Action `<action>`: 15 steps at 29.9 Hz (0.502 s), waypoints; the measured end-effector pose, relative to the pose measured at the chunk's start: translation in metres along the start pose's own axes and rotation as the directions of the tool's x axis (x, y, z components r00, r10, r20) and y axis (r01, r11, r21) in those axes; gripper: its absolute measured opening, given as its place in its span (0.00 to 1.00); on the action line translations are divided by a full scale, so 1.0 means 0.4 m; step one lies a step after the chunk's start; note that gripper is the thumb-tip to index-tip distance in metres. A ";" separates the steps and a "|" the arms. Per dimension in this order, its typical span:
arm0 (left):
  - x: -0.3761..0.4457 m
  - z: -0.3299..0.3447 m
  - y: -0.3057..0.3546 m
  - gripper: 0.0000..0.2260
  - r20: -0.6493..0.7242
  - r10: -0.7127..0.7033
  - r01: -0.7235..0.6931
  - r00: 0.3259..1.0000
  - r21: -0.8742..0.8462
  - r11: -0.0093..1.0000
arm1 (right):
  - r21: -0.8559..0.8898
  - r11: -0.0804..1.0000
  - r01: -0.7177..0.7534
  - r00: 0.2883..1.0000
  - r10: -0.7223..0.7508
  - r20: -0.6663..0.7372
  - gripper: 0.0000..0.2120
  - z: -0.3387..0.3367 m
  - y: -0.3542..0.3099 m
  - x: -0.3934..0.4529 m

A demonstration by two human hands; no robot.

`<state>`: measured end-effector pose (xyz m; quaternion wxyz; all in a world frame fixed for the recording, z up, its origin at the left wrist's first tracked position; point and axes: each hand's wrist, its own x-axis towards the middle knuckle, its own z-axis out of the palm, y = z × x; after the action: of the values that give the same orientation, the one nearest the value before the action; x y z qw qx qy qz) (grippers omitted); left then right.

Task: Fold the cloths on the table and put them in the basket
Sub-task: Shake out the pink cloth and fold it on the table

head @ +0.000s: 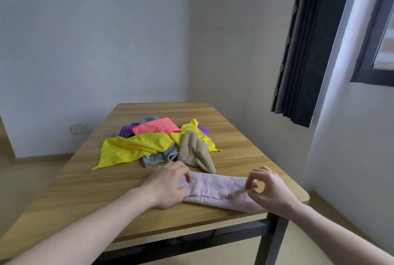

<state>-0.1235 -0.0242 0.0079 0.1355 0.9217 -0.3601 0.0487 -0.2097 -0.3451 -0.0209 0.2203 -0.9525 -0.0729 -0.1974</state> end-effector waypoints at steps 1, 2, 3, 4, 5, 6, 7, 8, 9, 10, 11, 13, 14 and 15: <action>0.009 0.016 0.020 0.10 0.005 0.023 -0.023 1.000 -0.014 1.000 | -0.002 1.000 0.022 0.999 -0.022 0.029 0.06 0.000 -0.006 -0.005; 0.018 0.034 0.038 0.13 0.020 0.037 -0.036 0.999 -0.031 0.999 | -0.029 0.999 0.036 0.996 -0.033 0.089 0.05 0.001 -0.010 -0.011; 0.027 0.053 0.053 0.16 0.046 0.043 -0.041 0.998 -0.043 0.998 | -0.052 0.997 0.048 0.986 -0.039 0.159 0.02 0.002 -0.014 -0.016; 0.035 0.070 0.065 0.20 0.088 0.040 -0.037 0.995 -0.038 0.999 | -0.072 0.997 0.041 0.976 -0.024 0.217 0.04 0.004 -0.018 -0.021; 0.041 0.089 0.075 0.24 0.129 0.029 -0.026 0.991 -0.022 0.999 | -0.054 0.998 0.027 0.970 -0.013 0.242 0.06 0.004 -0.020 -0.025; 0.046 0.108 0.081 0.26 0.167 0.014 -0.014 0.986 0.002 1.000 | -0.014 1.000 -0.007 0.975 0.009 0.222 0.07 0.005 -0.023 -0.026; 0.049 0.125 0.084 0.28 0.196 0.001 -0.005 0.981 0.021 1.000 | 0.042 0.998 -0.045 0.986 0.038 0.163 0.06 0.007 -0.021 -0.022; 0.050 0.141 0.083 0.29 0.215 -0.008 0.001 0.977 0.034 0.999 | 0.086 0.993 -0.081 0.994 0.075 0.075 0.05 0.013 -0.020 -0.017; 0.052 0.160 0.083 0.29 0.228 -0.014 0.005 0.974 0.039 0.999 | 0.118 0.987 -0.110 0.994 0.112 -0.014 0.05 0.018 -0.015 -0.010; 0.051 0.175 0.081 0.29 0.241 -0.018 0.007 0.970 0.045 0.999 | 0.123 0.981 -0.148 0.985 0.158 -0.076 0.04 0.026 -0.010 -0.001; 0.051 0.186 0.080 0.29 0.248 -0.021 0.009 0.969 0.049 0.999 | 0.108 0.975 -0.196 0.974 0.206 -0.096 0.04 0.034 -0.004 0.006; 0.052 0.199 0.076 0.29 0.244 -0.032 0.019 0.969 0.053 0.998 | -0.019 0.948 -0.318 0.948 0.318 -0.013 0.14 0.059 0.012 0.018; 0.052 0.201 0.075 0.28 0.242 -0.035 0.022 0.970 0.055 0.998 | -0.102 0.926 -0.364 0.928 0.370 0.043 0.19 0.071 0.018 0.020; 0.054 0.201 0.076 0.28 0.244 -0.037 0.024 0.969 0.057 0.998 | -0.165 0.902 -0.399 0.908 0.414 0.068 0.22 0.081 0.020 0.018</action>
<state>-0.1288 -0.0823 -0.0588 0.0661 0.9294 -0.3585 -0.0578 -0.1901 -0.3373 -0.0479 0.1819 -0.9691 0.1312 -0.1031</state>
